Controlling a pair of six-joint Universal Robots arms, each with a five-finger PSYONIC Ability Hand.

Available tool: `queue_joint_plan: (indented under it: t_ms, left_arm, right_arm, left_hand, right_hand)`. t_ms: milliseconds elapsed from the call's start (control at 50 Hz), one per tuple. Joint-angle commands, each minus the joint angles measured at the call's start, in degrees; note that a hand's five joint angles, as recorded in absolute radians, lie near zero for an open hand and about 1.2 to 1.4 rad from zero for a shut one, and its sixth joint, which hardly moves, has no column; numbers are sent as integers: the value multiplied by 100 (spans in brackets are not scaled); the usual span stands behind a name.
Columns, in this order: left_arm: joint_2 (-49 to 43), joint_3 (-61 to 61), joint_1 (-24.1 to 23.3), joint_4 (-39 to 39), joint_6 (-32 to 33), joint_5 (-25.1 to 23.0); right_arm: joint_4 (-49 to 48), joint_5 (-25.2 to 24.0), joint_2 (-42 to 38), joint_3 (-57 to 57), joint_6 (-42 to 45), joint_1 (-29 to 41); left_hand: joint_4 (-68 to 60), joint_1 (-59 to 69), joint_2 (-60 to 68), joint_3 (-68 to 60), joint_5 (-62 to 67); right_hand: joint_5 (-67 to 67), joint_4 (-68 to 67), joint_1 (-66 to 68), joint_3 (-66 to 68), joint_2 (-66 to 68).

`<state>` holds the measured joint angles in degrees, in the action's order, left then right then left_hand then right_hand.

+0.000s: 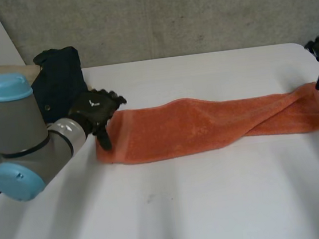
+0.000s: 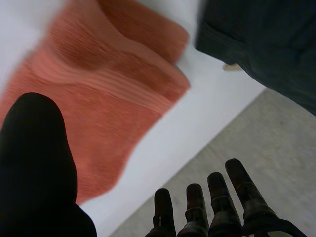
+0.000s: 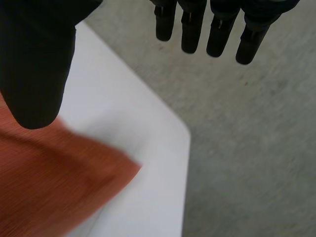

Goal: Fold the laundry.

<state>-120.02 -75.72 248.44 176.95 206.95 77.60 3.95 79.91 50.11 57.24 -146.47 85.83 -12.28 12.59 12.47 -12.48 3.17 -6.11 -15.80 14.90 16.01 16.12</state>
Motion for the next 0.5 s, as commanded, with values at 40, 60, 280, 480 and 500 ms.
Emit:
queue_joint_plan:
  t_ms: [40, 60, 280, 480, 500]
  left_arm:
    - [312, -724, -23, 50, 65, 18]
    - [365, -795, -15, 128, 48, 18]
    - [435, -813, -32, 446, -5, 70]
    - [488, -813, -85, 481, -181, 194]
    - [506, -822, -85, 481, -190, 194]
  right_arm:
    - [1556, -72, 412, 937, 276, -330]
    - [1496, -107, 412, 1094, 303, -408]
    - [-506, -450, -44, 1746, 268, -559]
    - [-1089, -187, -160, 1570, 136, -830]
    - [-1106, -143, -133, 1562, 101, -918]
  left_hand:
    - [-416, 384, 397, -395, 327]
    - [-416, 384, 397, -395, 327]
    - [-315, 284, 296, -295, 226]
    - [-298, 266, 279, -277, 209]
    - [-298, 266, 279, -277, 209]
  right_hand:
    - [-1355, -1386, 1476, 1365, 1354]
    - [-1557, -1588, 1678, 1567, 1556]
    - [-1576, -1607, 1697, 1586, 1575]
    - [-6389, -6420, 6510, 6399, 6388]
    - [-6389, -6420, 6510, 6399, 6388]
